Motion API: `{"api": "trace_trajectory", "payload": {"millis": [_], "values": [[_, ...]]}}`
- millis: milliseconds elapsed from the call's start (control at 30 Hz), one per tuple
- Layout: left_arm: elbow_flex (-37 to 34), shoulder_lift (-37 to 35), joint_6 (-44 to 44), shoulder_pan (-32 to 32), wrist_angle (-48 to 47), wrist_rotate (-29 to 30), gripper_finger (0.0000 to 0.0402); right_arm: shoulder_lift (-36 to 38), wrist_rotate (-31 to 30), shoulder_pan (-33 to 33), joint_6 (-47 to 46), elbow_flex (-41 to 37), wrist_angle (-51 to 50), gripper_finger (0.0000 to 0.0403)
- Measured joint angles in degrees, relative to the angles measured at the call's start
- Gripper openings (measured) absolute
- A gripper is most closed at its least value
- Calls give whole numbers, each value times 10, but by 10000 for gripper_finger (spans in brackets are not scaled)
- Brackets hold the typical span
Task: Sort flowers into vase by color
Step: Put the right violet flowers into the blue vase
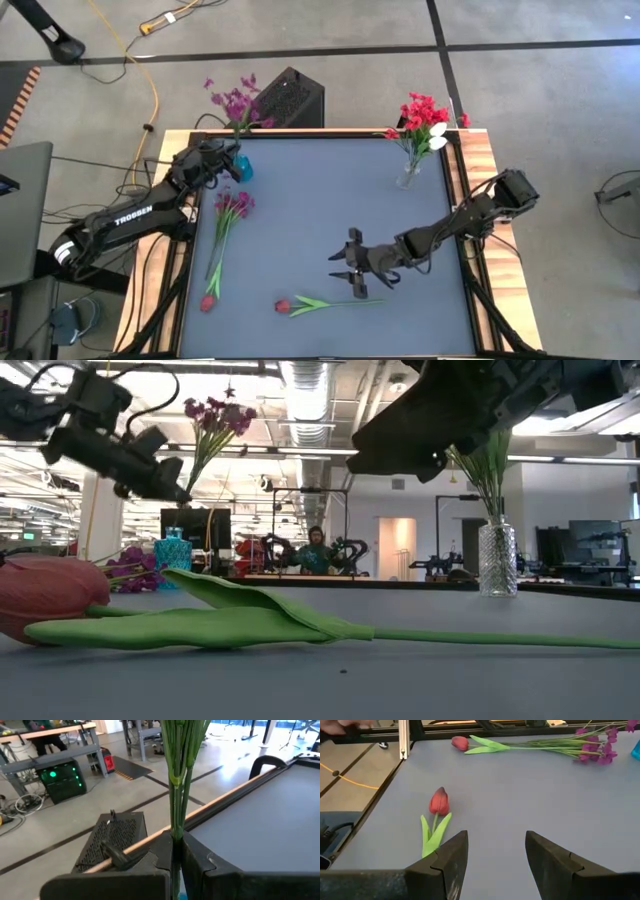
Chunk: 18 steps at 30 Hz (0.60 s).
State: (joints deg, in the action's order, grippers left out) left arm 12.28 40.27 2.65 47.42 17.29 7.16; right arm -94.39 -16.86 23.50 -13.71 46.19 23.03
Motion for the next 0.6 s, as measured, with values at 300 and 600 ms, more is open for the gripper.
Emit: {"api": "trace_trajectory", "payload": {"millis": [300,600], "values": [[-91,-3,-26,0,88,23,6,0,0,16,-13,0,-1,223],[-95,-3,-31,0,91,23,70,0,0,15,-13,0,0,223]]}}
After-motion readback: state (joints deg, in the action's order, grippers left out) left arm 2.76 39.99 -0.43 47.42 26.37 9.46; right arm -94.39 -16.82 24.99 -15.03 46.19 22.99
